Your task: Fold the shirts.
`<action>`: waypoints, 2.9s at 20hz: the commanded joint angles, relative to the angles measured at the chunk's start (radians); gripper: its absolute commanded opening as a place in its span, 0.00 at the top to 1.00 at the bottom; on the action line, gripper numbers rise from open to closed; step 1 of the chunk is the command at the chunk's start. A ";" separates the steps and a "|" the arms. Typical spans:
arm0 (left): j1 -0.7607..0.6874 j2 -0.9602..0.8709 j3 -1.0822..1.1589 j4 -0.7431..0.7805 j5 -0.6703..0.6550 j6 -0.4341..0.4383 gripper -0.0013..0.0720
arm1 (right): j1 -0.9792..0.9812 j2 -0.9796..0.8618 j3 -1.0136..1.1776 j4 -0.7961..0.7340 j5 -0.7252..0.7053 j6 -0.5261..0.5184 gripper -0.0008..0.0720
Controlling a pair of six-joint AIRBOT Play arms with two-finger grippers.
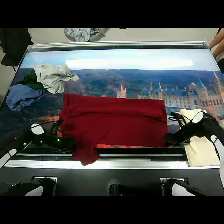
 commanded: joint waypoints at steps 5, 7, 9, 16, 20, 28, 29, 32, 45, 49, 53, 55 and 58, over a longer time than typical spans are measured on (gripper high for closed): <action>-0.001 0.095 0.102 0.085 0.042 0.010 0.94 | 0.001 0.090 0.041 0.012 -0.040 -0.122 0.92; -0.001 0.154 0.203 0.129 0.042 0.007 0.95 | 0.001 0.127 0.109 0.014 -0.024 -0.139 0.92; 0.000 0.148 0.308 0.185 0.041 -0.026 0.95 | 0.021 0.126 0.193 0.024 -0.034 -0.137 0.92; 0.103 -0.152 0.695 0.174 0.041 -0.025 0.95 | 0.102 -0.139 0.541 -0.036 -0.138 -0.056 0.92; 0.112 -0.377 0.860 0.099 0.042 -0.024 0.95 | 0.103 -0.315 0.659 0.050 -0.169 -0.038 0.92; 0.087 -0.586 0.969 0.097 0.019 0.013 0.93 | 0.103 -0.430 0.668 0.084 -0.202 -0.051 0.92; 0.088 -0.584 0.969 0.097 0.013 0.013 0.89 | 0.101 -0.430 0.669 0.086 -0.189 -0.062 0.87; 0.109 -0.562 0.994 0.097 -0.042 0.013 0.16 | 0.100 -0.422 0.709 0.077 -0.067 -0.146 0.03; 0.010 -0.285 1.008 0.096 -0.071 0.013 0.18 | 0.065 -0.549 0.708 0.322 0.020 -0.066 0.52; -0.118 -0.323 1.007 0.095 -0.048 0.009 0.91 | 0.078 -0.456 0.710 0.427 -0.031 -0.114 0.92; -0.275 -0.446 1.007 0.000 0.055 -0.077 0.94 | 0.078 -0.258 0.710 0.425 0.070 -0.116 0.92; -0.343 -0.533 1.007 -0.154 0.105 -0.078 0.94 | 0.078 -0.160 0.710 0.422 0.130 -0.121 0.92; -0.417 -0.631 1.007 -0.347 0.183 -0.077 0.94 | 0.078 -0.026 0.710 0.422 0.198 -0.120 0.92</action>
